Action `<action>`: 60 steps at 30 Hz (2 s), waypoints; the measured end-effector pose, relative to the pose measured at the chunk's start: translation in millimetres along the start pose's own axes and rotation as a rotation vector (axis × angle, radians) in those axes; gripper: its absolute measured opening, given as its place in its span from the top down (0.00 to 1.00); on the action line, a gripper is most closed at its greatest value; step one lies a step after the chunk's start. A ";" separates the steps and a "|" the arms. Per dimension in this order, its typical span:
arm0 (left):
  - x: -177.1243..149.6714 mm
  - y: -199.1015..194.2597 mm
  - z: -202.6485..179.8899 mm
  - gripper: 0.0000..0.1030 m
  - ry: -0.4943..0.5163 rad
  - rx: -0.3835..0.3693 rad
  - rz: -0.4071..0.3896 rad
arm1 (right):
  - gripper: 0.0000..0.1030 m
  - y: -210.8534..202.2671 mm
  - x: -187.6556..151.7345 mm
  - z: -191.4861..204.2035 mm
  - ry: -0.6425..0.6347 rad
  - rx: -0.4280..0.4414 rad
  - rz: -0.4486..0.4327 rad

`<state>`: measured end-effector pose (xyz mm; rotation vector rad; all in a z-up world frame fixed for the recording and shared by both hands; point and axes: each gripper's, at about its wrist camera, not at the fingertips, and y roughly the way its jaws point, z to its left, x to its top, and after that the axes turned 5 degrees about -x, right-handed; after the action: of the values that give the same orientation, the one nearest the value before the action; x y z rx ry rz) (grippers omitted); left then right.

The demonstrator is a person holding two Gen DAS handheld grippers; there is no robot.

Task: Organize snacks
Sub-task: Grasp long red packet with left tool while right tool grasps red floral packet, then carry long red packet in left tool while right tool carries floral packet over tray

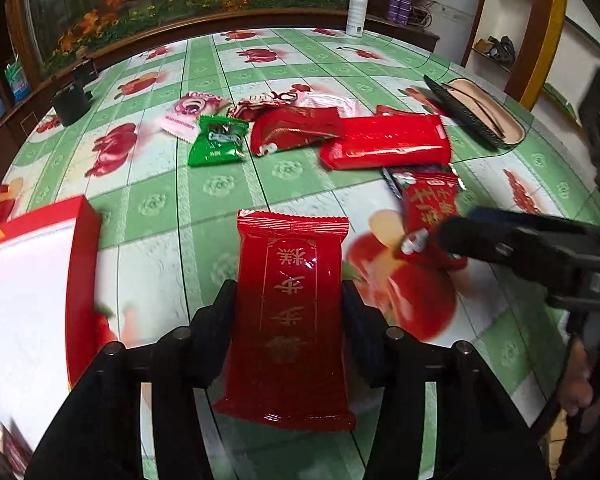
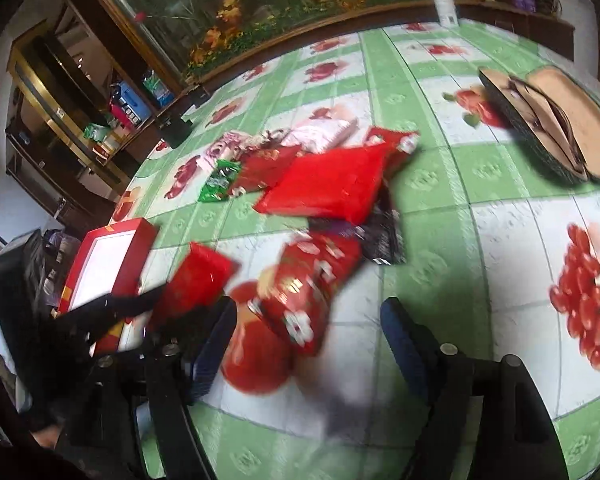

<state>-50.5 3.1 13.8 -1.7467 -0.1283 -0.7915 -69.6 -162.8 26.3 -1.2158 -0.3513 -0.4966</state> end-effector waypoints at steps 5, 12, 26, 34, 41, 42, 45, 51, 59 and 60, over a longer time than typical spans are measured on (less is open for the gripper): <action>-9.0 -6.4 -0.2 0.54 -0.015 -0.004 -0.005 | 0.36 14.0 4.7 17.7 -0.026 -0.073 0.003; -16.2 -12.4 -0.3 0.54 -0.027 -0.010 -0.013 | 0.68 15.6 -1.4 27.0 -0.110 -0.131 -0.013; -17.4 -58.2 -0.4 0.54 -0.010 0.005 -0.129 | 0.68 -15.2 -6.3 27.2 -0.070 0.056 -0.022; -25.6 -97.2 41.6 0.54 -0.079 0.095 -0.214 | 0.68 -9.4 -8.2 95.6 -0.186 0.136 -0.015; -46.9 -122.6 99.5 0.54 -0.201 0.200 -0.262 | 0.68 4.0 -16.4 168.6 -0.304 0.213 0.010; -49.8 -122.9 104.8 0.54 -0.214 0.210 -0.263 | 0.68 7.8 -19.2 181.9 -0.327 0.221 0.019; -60.9 -126.3 126.7 0.54 -0.267 0.248 -0.263 | 0.69 17.6 -28.3 209.7 -0.378 0.232 0.042; -78.9 -128.8 161.4 0.54 -0.355 0.317 -0.258 | 0.69 34.1 -45.8 256.3 -0.464 0.252 0.079; -93.6 -126.5 184.9 0.54 -0.415 0.354 -0.240 | 0.68 55.6 -58.0 294.5 -0.522 0.264 0.123; -95.4 -126.5 187.6 0.54 -0.420 0.356 -0.237 | 0.68 56.6 -58.6 296.5 -0.527 0.265 0.126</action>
<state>-100.3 241.9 41.3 -1.5474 -0.7270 -0.5172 -86.8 143.7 44.6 -1.0876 -0.7583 -0.0085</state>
